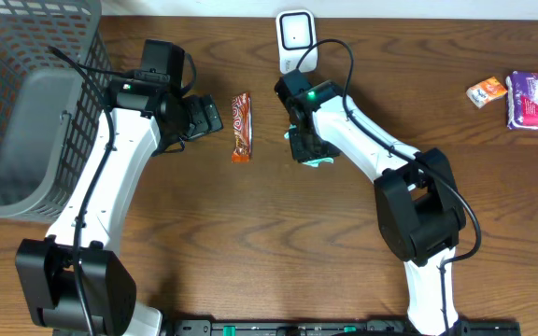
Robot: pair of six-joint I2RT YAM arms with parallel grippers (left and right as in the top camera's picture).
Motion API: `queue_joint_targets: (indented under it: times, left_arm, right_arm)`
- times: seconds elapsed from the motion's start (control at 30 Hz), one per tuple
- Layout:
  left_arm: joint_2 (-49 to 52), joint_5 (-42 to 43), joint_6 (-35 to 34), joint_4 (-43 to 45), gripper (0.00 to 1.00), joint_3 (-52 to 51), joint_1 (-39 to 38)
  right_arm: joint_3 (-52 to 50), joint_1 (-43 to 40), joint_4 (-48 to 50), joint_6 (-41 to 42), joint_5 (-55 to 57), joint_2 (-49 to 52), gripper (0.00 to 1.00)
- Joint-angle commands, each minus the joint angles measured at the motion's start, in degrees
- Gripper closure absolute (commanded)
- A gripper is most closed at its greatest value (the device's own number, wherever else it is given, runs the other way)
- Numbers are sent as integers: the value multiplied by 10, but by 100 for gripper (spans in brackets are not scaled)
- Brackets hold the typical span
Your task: Scan the item barcode
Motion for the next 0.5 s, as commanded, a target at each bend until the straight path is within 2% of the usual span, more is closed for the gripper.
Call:
queue_joint_targets:
  times: [0.0,0.2,0.47]
  left_arm:
    - [0,-7,-1,-1,2,5,0]
    - [0,-7,-1,-1,2,5,0]
    - [0,-7,-1,-2,2,5,0]
  right_arm:
    - [11,9,-8,-4,-20,-19,56]
    - [12,19,-25,-17,-59,-23,53]
    - [52,19,-22,-73,-40,-32,45]
